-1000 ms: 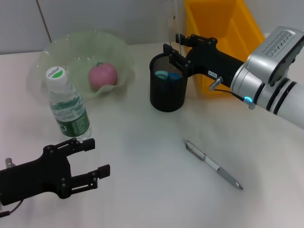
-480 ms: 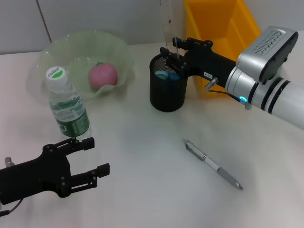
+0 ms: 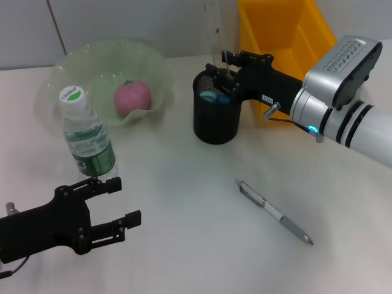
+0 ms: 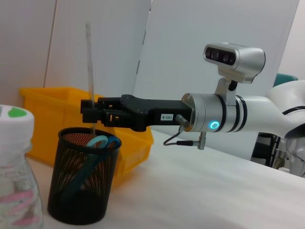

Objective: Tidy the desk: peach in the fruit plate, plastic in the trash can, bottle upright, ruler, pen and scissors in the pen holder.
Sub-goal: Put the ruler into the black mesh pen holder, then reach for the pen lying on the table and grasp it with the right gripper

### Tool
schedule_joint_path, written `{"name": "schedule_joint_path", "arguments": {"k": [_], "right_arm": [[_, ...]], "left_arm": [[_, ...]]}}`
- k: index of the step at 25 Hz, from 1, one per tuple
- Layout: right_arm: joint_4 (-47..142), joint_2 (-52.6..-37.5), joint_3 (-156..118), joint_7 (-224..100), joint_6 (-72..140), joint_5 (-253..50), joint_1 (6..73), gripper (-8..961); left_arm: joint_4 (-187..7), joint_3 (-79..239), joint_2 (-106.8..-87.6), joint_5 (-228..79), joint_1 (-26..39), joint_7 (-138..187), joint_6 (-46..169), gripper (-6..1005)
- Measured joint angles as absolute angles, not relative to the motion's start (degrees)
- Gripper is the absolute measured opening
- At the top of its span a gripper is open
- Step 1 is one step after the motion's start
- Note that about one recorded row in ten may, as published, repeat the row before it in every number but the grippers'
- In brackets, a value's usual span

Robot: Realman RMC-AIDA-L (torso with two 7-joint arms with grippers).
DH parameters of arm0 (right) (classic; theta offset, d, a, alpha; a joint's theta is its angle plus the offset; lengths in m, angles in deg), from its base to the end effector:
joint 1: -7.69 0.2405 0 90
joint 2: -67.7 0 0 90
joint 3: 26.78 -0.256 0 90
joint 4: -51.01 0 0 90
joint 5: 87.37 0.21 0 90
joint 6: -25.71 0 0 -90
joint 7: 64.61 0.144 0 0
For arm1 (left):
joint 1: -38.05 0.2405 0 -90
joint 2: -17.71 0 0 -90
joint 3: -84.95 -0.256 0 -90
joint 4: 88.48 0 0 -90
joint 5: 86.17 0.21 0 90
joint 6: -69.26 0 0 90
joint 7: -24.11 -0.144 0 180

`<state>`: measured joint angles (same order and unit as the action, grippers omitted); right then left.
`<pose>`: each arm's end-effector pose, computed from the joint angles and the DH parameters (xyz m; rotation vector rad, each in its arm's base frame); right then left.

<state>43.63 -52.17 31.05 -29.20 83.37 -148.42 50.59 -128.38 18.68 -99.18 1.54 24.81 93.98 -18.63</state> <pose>0.2308 0.4019 -0.0592 -2.2283 0.3851 0.7153 -0.2866 0.2609 -0.0146 -2.7020 -0.5579 -0.8506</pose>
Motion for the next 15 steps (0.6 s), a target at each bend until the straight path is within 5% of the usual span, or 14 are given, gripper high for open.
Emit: {"name": "schedule_joint_path", "arguments": {"k": [15], "right_arm": [[43.17, -52.17, 31.32, -29.19, 84.24, -148.16, 50.08, 522]], "left_arm": [[-128.15, 18.77, -99.18, 1.54, 24.52, 93.98, -18.63, 802]]}}
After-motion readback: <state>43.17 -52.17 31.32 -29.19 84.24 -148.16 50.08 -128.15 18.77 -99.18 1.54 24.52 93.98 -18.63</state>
